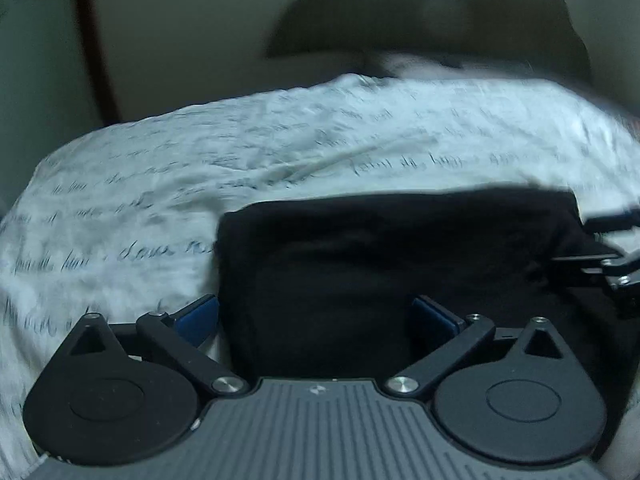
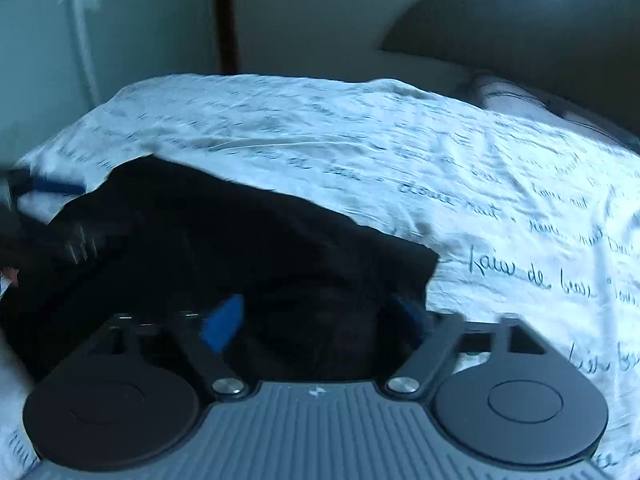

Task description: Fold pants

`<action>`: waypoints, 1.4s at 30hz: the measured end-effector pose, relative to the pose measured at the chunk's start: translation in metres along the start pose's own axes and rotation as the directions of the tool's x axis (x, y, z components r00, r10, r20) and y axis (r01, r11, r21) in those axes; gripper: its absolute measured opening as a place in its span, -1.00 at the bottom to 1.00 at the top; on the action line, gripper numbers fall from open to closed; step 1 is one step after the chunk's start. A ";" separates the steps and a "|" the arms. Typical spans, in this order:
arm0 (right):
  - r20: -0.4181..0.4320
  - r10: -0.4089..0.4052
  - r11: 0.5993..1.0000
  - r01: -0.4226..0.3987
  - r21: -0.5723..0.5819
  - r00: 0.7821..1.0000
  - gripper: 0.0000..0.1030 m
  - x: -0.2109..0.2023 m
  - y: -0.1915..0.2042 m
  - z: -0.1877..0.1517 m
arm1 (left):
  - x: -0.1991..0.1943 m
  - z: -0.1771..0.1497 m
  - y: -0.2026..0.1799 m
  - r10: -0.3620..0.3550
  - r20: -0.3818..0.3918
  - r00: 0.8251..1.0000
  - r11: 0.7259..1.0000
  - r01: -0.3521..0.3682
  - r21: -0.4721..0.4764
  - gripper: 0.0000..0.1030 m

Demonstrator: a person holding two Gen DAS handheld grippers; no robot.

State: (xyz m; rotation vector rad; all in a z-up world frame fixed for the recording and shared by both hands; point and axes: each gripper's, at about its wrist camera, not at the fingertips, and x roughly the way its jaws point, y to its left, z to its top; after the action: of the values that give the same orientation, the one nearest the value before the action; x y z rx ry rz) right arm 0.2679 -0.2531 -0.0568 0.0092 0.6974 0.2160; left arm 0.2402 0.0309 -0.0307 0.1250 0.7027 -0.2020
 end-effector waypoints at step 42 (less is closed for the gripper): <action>-0.040 -0.046 0.973 0.054 0.222 0.998 1.00 -0.099 0.043 -0.104 | -0.117 -0.091 -0.033 0.117 -0.053 0.992 0.975 -0.125 -0.186 0.99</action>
State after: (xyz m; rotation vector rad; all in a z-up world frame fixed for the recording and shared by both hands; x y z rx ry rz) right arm 0.1194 -0.2376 -0.0696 0.2034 0.7531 0.0887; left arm 0.0885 0.0323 -0.0243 -0.0098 0.7503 -0.0157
